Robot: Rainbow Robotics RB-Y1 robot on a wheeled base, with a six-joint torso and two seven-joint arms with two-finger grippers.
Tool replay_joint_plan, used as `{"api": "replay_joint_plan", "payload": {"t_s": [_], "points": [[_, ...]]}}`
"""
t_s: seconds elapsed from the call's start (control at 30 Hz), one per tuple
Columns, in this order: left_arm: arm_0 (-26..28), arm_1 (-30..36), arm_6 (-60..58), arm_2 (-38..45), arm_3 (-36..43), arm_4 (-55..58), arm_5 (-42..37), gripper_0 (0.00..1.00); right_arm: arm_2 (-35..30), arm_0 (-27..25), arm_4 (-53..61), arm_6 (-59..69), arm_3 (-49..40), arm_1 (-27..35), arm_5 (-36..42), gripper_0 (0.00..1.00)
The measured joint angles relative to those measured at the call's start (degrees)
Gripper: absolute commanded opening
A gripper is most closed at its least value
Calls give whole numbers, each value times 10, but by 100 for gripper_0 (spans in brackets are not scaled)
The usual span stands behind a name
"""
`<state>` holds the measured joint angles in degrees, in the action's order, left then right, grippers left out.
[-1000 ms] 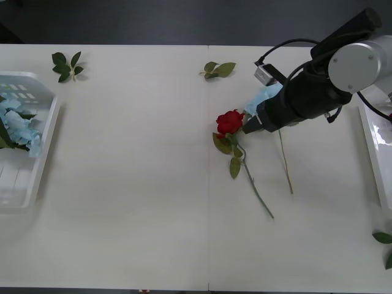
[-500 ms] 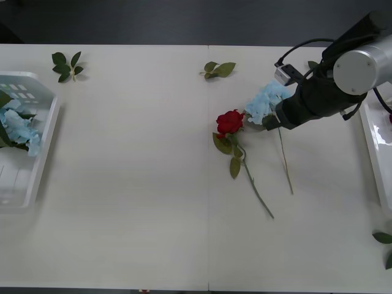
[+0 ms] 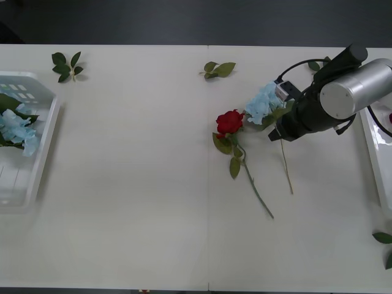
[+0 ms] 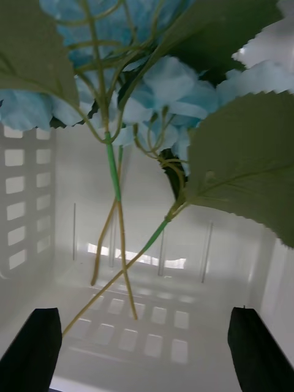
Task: Put the red flowers into the right box and the blue flowers into the left box
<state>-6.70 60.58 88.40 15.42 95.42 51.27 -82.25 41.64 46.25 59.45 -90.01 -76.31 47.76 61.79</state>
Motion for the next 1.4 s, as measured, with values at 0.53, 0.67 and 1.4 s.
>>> {"api": "replay_joint_plan", "payload": {"t_s": [0.53, 0.67, 1.4], "points": [[12, -28, 326, 83, 22, 285, -12, 100, -12, 0, -77, 0, 48, -61, -14, 100], [12, -28, 382, 70, 22, 369, -12, 100, -12, 0, -87, 0, 61, -74, -30, 100], [-79, -28, 650, -123, 22, 544, 11, 100, -12, 0, -135, 0, 108, -101, -49, 19]]}}
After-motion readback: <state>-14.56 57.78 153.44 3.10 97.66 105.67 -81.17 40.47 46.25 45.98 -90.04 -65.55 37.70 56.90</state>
